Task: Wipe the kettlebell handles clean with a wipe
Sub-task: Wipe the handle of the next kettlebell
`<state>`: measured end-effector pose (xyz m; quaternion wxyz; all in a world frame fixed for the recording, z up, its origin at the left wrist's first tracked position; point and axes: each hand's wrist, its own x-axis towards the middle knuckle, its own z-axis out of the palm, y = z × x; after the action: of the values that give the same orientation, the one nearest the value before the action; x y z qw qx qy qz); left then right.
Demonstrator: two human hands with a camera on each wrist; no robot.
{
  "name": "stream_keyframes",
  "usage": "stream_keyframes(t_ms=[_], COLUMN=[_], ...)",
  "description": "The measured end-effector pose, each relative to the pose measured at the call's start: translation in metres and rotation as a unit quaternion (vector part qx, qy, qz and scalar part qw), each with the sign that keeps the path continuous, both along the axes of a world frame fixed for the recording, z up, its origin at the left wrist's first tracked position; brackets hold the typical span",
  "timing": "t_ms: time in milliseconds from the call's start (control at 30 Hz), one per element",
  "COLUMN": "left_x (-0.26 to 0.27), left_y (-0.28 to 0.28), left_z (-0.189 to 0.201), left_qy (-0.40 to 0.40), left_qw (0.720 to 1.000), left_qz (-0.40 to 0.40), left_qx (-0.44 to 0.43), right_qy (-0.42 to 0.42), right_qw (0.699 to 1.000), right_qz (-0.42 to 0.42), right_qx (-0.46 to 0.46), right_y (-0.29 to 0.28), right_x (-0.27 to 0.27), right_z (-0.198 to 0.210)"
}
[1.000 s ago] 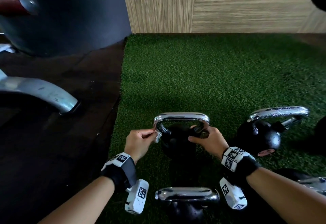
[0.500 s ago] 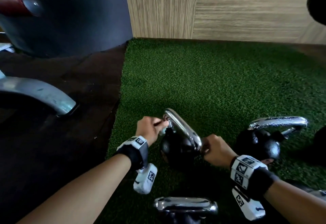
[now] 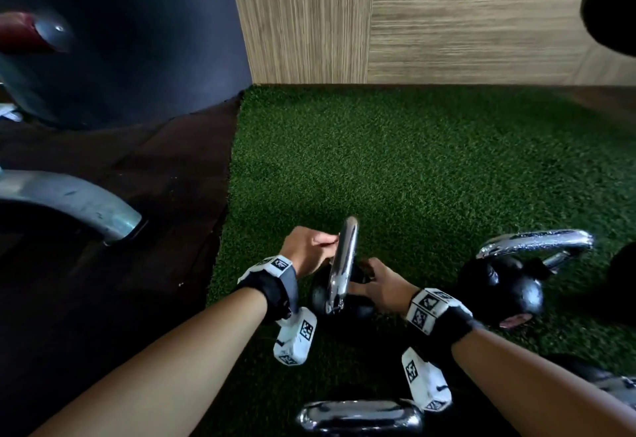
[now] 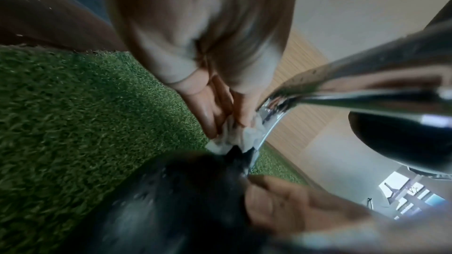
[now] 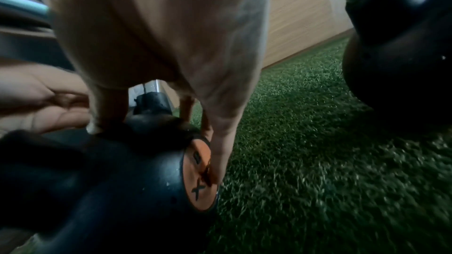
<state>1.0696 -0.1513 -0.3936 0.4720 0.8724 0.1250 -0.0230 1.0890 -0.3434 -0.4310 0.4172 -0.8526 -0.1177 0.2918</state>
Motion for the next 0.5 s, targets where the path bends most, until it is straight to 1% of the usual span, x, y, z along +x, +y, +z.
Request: stream_keyframes(t_ms=[67, 133, 200, 300, 333, 500], left_x=[0.008, 0.014, 0.015, 0.009, 0.008, 0.001], left_y=[-0.001, 0.000, 0.000, -0.004, -0.005, -0.001], left_z=[0.012, 0.023, 0.029, 0.031, 0.032, 0.042], left_qy=[0.009, -0.025, -0.054, -0.032, -0.024, -0.037], left_qw=[1.000, 0.999, 0.996, 0.984, 0.982, 0.979], left_qz=[0.025, 0.015, 0.006, 0.012, 0.010, 0.001], left_qx=[-0.003, -0.032, -0.077, -0.173, -0.186, -0.199], right_qy=[0.007, 0.011, 0.011, 0.002, -0.005, -0.007], right_qw=[1.000, 0.999, 0.998, 0.996, 0.997, 0.995], right_qz=[0.022, 0.015, 0.000, -0.014, -0.012, -0.017], right_qx=[0.021, 0.043, 0.067, 0.085, 0.082, 0.097], right_y=[-0.001, -0.002, -0.002, -0.002, -0.002, -0.004], right_x=[0.004, 0.004, 0.002, -0.001, -0.001, -0.001], right_z=[-0.001, -0.003, -0.007, -0.013, -0.014, -0.018])
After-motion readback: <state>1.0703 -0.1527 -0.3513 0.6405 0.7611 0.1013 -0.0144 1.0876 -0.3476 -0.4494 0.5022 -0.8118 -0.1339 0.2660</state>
